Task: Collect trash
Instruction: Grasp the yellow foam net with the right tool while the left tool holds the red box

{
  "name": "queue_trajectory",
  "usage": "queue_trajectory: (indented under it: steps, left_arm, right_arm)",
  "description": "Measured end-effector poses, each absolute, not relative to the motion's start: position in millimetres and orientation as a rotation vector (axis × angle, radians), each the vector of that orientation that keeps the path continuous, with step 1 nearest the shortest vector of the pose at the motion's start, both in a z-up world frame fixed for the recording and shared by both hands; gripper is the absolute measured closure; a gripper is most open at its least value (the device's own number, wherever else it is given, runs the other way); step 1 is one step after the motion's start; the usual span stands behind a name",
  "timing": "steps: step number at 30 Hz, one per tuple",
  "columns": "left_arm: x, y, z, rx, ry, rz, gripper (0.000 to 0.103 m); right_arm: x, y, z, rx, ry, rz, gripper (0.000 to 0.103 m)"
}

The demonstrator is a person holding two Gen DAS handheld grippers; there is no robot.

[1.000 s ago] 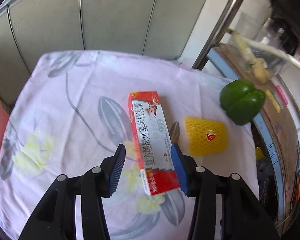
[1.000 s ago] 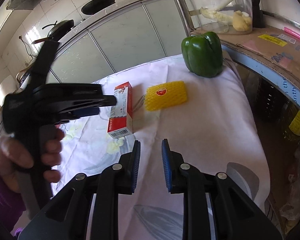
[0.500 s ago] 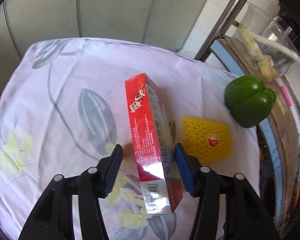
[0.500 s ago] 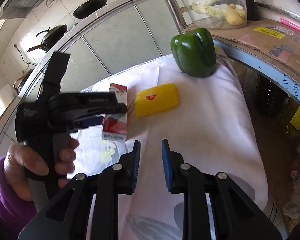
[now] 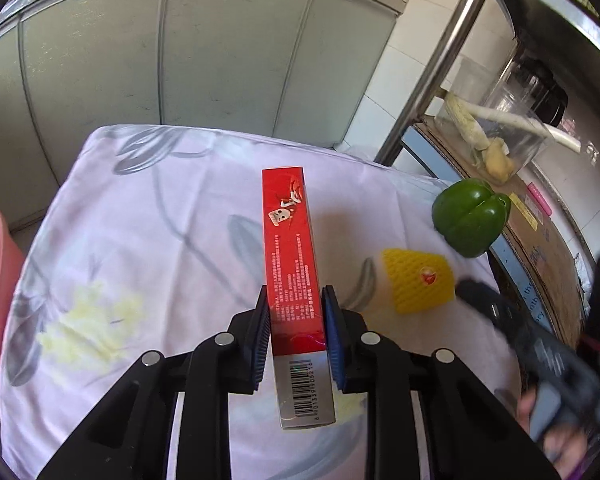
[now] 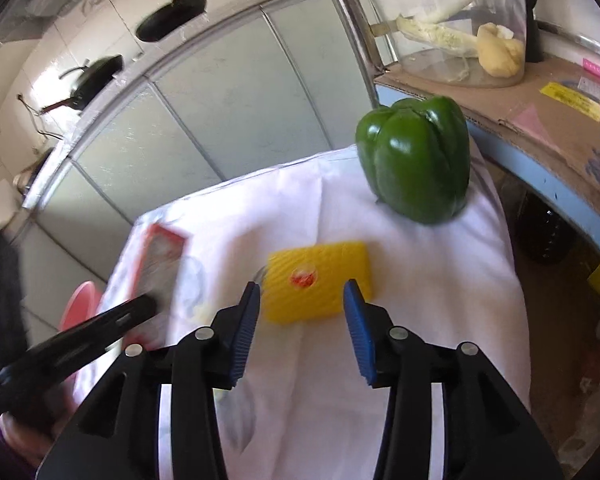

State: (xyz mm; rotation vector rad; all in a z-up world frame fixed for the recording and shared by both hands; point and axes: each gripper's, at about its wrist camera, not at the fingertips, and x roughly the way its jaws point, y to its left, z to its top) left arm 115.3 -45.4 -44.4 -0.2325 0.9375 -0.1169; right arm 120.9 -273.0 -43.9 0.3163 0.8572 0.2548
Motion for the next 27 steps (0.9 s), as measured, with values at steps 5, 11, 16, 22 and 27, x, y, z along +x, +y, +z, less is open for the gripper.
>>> queue_trajectory:
  steps: [5, 11, 16, 22, 27]
  left_arm:
    - [98, -17, -45, -0.253, 0.934, -0.119, 0.079]
    - [86, 0, -45, -0.247, 0.911, -0.106, 0.079]
    - [75, 8, -42, -0.237, 0.888, -0.099, 0.079]
    - [55, 22, -35, -0.236, 0.841, -0.082, 0.079]
    - [37, 32, -27, -0.235, 0.805, -0.058, 0.079]
  right_arm:
    - [143, -269, -60, 0.280, 0.922, 0.221, 0.059]
    - [135, -253, -68, 0.248, 0.925, 0.231, 0.063]
    - [119, -242, -61, 0.234, 0.909, 0.248, 0.091]
    - [89, -221, -39, 0.218, 0.835, 0.309, 0.096]
    - [65, -199, -18, 0.217, 0.787, 0.380, 0.096]
